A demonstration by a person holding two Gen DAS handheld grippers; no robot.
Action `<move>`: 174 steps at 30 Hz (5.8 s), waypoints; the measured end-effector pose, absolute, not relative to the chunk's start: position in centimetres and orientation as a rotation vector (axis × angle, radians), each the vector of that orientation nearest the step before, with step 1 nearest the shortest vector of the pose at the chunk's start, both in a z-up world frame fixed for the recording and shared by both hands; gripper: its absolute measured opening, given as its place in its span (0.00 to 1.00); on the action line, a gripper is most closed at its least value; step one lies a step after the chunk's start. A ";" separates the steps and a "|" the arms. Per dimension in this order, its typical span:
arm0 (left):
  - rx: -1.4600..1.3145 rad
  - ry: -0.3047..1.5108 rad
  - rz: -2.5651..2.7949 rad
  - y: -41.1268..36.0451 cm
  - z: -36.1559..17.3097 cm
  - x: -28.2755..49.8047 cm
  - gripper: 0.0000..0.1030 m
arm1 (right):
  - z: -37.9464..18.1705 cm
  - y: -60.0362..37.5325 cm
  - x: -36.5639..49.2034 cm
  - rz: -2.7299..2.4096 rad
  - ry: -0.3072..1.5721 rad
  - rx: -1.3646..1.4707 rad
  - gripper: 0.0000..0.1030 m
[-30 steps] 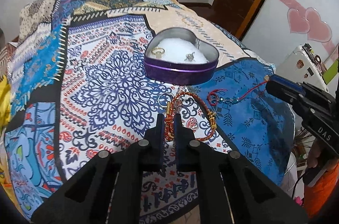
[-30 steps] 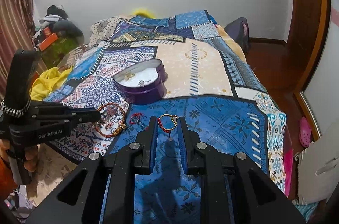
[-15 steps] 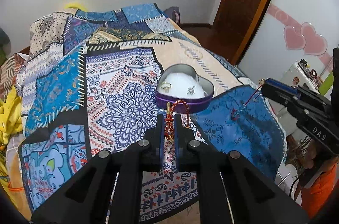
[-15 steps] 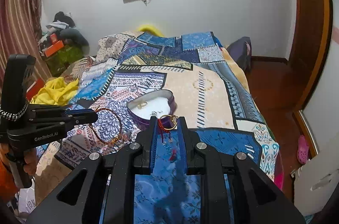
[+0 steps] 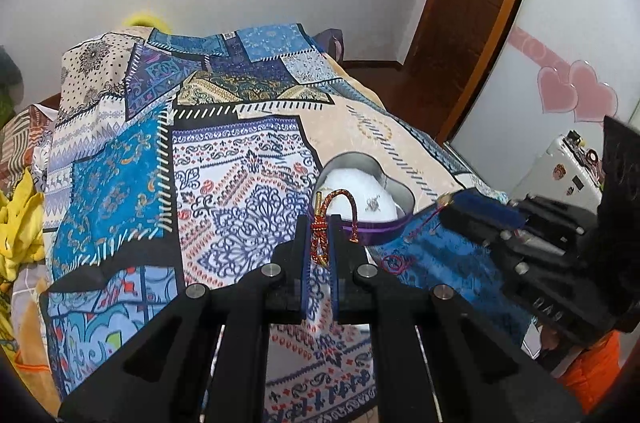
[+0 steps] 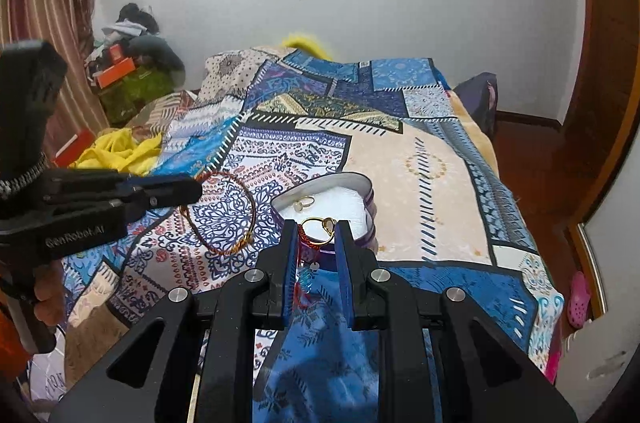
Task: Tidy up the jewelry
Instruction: 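Carry both items over the tin and open both tools to drop them in, then move both tools back to the remaining jewelry beside the tin, then grasp the red string bracelet with the right tool while the left grasps a silver ring, then carry the red bracelet and silver ring over the tin with both tools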
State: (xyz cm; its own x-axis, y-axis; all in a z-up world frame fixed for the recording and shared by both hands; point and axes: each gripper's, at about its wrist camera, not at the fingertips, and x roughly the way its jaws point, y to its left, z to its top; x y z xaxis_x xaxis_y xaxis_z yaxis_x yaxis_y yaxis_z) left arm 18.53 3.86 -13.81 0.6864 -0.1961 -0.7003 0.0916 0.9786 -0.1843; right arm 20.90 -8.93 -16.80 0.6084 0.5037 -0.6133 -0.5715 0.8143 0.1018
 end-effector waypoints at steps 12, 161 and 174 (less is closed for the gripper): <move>-0.162 0.782 -0.187 3.5 -13.8 22.3 0.06 | -17.7 -8.4 23.6 0.603 0.693 -0.119 0.16; -0.093 0.787 -0.190 2.4 -13.4 21.4 0.20 | -12.1 -8.6 23.4 0.588 0.552 -0.080 0.07; -0.086 0.852 -0.223 1.5 -15.8 25.1 0.20 | -16.5 -8.5 26.8 0.607 0.698 -0.039 0.07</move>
